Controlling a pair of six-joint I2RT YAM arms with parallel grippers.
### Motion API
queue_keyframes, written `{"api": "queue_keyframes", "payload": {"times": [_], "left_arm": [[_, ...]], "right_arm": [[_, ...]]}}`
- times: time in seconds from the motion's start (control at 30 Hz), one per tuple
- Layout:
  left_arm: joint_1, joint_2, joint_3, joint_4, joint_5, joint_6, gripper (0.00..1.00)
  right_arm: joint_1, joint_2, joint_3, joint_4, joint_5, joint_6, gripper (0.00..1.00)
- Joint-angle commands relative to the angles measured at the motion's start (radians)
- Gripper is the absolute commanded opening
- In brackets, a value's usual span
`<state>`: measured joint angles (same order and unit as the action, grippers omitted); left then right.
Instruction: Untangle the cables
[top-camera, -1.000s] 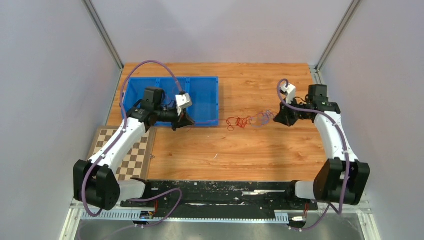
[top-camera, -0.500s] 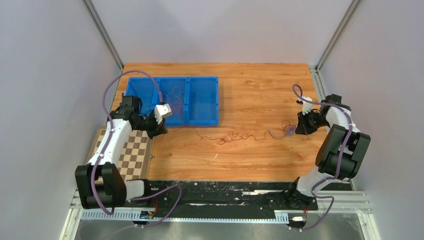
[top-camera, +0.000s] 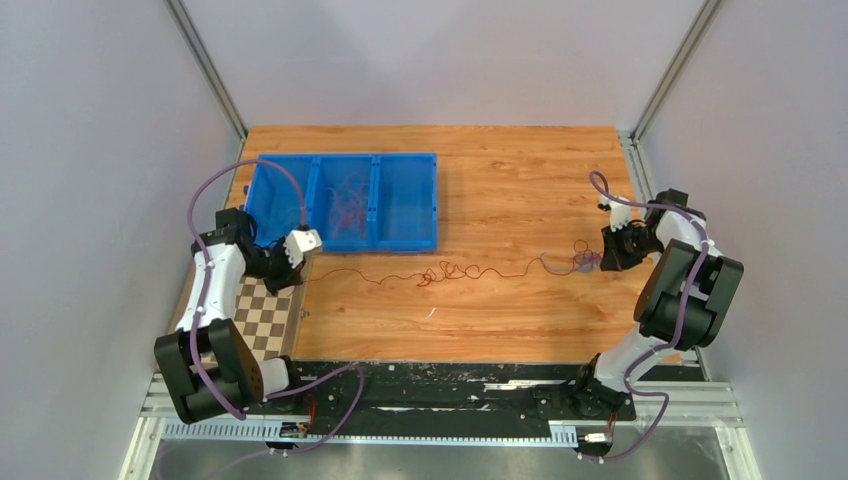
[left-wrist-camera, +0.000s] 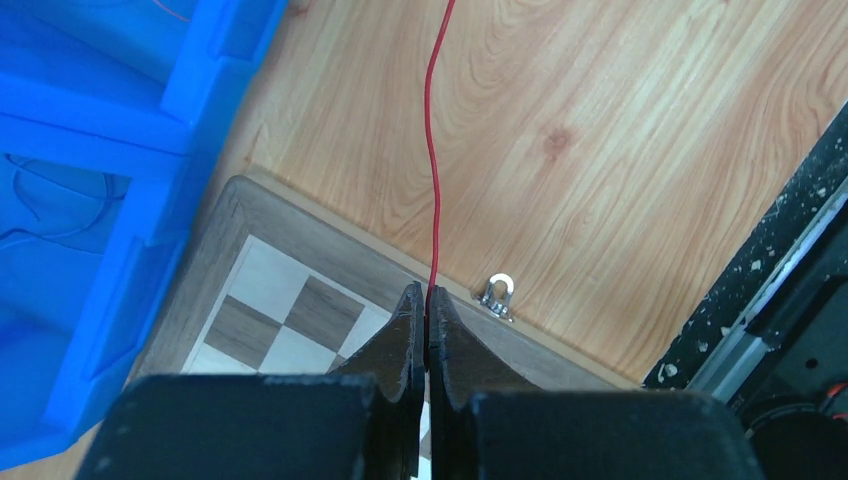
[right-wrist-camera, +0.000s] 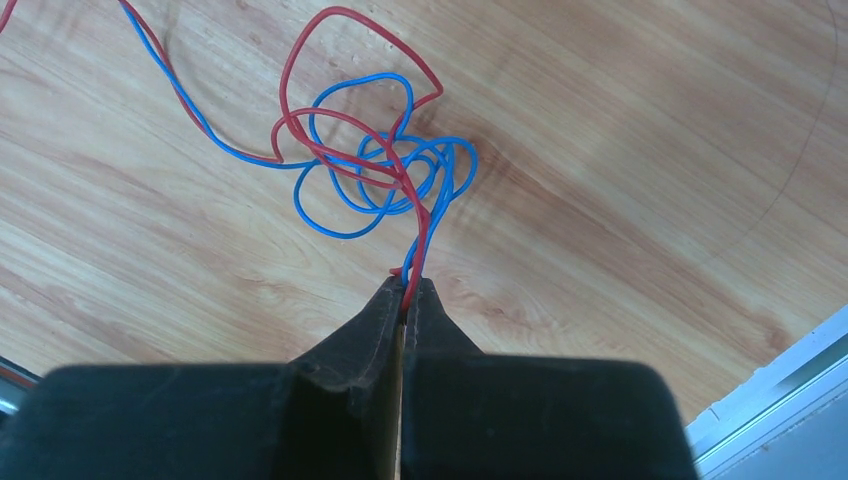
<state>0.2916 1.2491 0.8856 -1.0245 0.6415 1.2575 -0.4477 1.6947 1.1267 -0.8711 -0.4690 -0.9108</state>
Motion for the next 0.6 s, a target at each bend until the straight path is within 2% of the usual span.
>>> {"api": "queue_keyframes", "payload": {"times": [0.0,0.13,0.2,0.27,0.43,0.57], "left_arm": [[0.012,-0.031,0.041,-0.053,0.002,0.099,0.0],[-0.037,-0.045,0.056,-0.065,0.088,0.051,0.0],[-0.101,-0.059,0.053,-0.049,0.096,-0.002,0.0],[-0.159,-0.079,0.037,-0.013,0.111,-0.068,0.0],[-0.225,-0.109,-0.006,0.088,0.119,-0.214,0.0],[-0.227,-0.111,-0.013,0.115,0.118,-0.261,0.0]], "right_arm": [[0.0,0.008,0.032,0.02,-0.015,-0.01,0.02],[0.032,-0.032,0.06,-0.073,-0.152,-0.016,0.37],[0.064,-0.084,0.059,-0.091,-0.229,-0.02,0.6],[0.112,-0.142,0.048,-0.091,-0.282,-0.022,0.75],[0.321,-0.267,0.024,-0.046,-0.315,0.032,0.92],[0.569,-0.322,-0.038,0.112,-0.281,0.132,0.99]]}}
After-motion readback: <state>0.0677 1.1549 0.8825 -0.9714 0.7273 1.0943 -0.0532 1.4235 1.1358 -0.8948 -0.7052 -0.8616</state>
